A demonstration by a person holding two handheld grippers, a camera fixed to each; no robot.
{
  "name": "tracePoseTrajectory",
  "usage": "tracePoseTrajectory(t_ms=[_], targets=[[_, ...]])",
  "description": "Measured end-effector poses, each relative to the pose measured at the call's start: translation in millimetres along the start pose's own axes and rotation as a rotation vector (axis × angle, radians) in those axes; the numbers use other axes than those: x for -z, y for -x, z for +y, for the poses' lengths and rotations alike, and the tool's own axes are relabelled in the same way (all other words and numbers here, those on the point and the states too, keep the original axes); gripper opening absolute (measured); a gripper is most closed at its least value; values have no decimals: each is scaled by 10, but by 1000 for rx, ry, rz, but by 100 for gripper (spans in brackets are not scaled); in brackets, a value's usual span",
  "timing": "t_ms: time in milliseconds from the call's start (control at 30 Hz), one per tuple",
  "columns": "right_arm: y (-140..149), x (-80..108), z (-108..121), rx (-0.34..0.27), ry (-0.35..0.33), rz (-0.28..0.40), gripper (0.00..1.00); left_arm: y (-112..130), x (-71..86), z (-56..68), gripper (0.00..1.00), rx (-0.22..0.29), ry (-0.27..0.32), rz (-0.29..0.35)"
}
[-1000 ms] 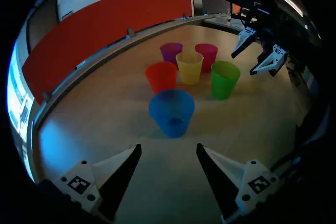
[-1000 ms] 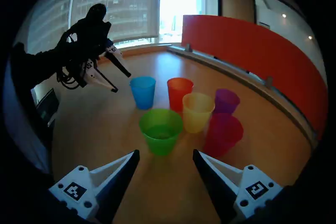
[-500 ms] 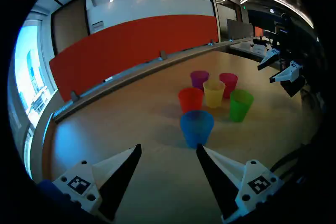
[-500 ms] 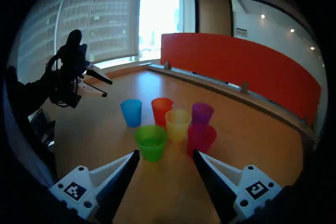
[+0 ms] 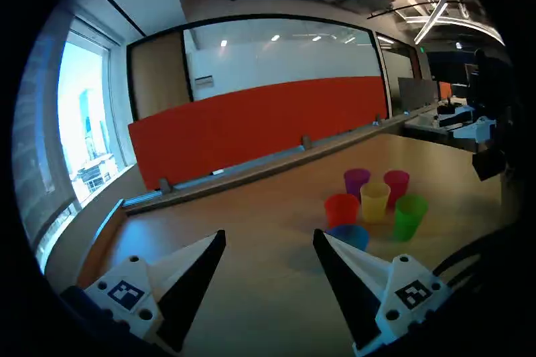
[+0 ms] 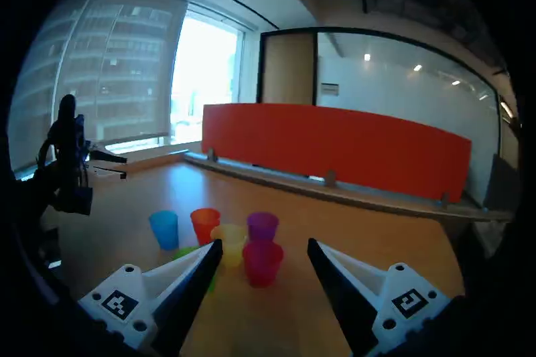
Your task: Pour water
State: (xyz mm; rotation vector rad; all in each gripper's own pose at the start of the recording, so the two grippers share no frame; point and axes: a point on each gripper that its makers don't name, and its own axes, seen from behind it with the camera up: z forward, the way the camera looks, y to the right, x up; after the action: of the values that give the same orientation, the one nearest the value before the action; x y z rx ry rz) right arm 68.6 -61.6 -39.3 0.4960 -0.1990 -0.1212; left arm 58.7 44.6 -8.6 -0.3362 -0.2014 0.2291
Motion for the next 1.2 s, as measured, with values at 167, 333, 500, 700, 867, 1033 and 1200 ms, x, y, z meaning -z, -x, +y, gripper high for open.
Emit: tracePoseTrajectory(t_ms=[167, 333, 500, 700, 867, 1033, 1200], targets=[[-185, 6, 115, 1, 93, 65, 98, -94, 53, -61, 97, 30, -50, 47], [-388, 62, 253, -16, 191, 140, 98, -197, 97, -66, 98, 79, -78, 95], [-455, 153, 436, -45, 303, 190, 98, -319, 159, -108, 97, 149, -120, 149], [-449, 265, 622, -85, 428, 231, 98, -363, 212, -168, 97, 201, -184, 198], [-458, 319, 697, -140, 470, 259, 98, -311, 208, -228, 97, 239, -230, 213], [-372, 283, 688, -174, 465, 249, 98, -262, 206, -285, 97, 253, -264, 220], [-297, 229, 682, -164, 471, 225, 98, -177, 191, -319, 97, 255, -302, 218]])
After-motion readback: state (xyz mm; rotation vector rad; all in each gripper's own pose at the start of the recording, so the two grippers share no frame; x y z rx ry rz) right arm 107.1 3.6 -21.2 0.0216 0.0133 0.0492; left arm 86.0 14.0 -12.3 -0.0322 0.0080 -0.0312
